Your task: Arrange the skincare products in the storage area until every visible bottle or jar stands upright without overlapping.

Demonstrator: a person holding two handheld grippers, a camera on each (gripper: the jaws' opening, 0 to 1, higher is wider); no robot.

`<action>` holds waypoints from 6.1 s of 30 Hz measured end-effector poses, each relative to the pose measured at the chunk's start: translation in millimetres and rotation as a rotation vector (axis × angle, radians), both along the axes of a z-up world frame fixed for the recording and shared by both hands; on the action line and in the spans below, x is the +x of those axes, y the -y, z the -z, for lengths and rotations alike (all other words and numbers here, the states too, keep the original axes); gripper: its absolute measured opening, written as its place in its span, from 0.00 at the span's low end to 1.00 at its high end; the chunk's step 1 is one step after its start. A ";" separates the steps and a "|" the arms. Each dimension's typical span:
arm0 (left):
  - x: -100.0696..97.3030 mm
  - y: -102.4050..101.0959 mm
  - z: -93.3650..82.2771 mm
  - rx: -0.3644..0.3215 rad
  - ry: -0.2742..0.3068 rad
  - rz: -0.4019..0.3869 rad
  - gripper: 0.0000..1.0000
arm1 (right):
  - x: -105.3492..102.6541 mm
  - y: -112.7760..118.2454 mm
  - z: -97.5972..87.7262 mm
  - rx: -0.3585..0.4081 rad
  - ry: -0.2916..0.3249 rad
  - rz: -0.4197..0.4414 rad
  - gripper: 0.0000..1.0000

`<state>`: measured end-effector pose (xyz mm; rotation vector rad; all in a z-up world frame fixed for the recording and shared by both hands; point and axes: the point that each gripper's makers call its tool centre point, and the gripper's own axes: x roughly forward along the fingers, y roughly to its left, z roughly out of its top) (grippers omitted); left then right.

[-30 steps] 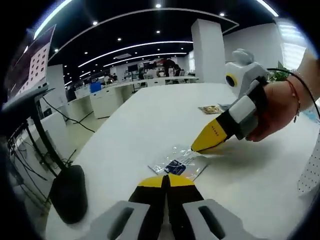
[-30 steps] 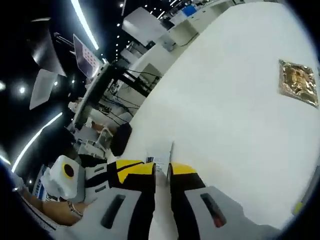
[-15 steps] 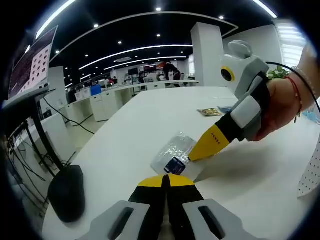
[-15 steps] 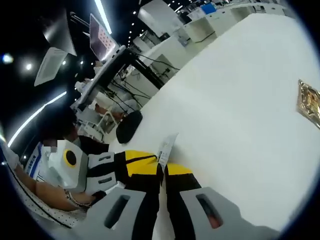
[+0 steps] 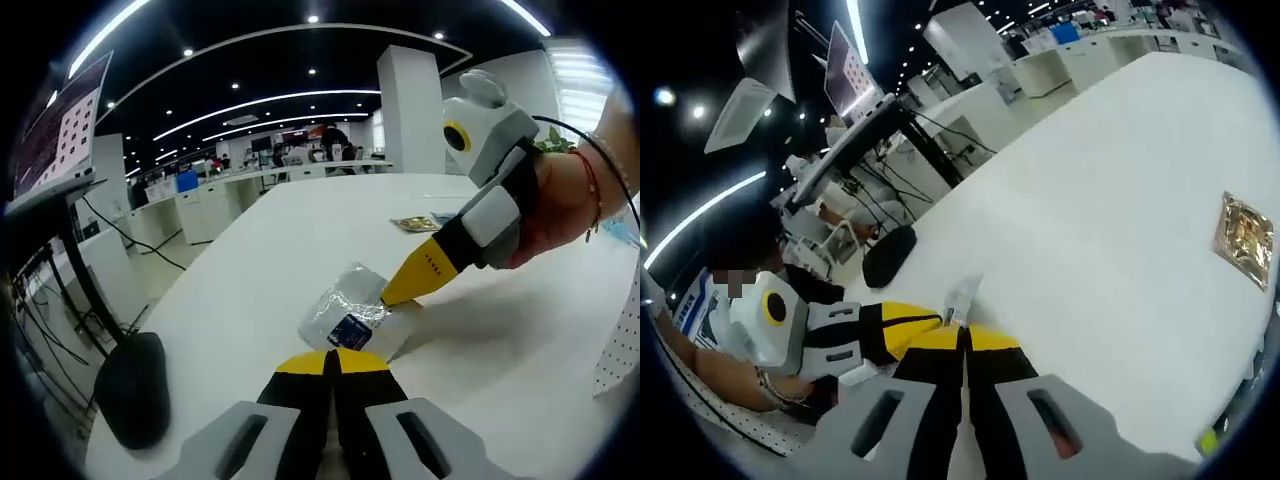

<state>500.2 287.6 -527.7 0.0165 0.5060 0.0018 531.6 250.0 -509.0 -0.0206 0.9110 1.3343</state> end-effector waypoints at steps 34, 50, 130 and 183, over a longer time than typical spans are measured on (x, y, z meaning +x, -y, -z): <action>6.8 71.0 -43.8 -0.508 -0.013 0.257 0.04 | -0.8 63.6 -43.0 0.204 -0.054 0.089 0.00; 71.7 115.5 -39.2 -0.417 -0.144 0.344 0.00 | 56.0 118.6 -27.0 0.029 0.124 0.402 0.00; 61.9 43.5 -146.6 -0.127 0.467 0.123 0.44 | 87.8 228.4 -143.1 0.249 0.730 0.578 0.23; 1.7 21.9 -70.1 -0.008 0.522 -0.164 0.76 | 35.2 535.3 4.2 -0.182 0.615 0.943 0.50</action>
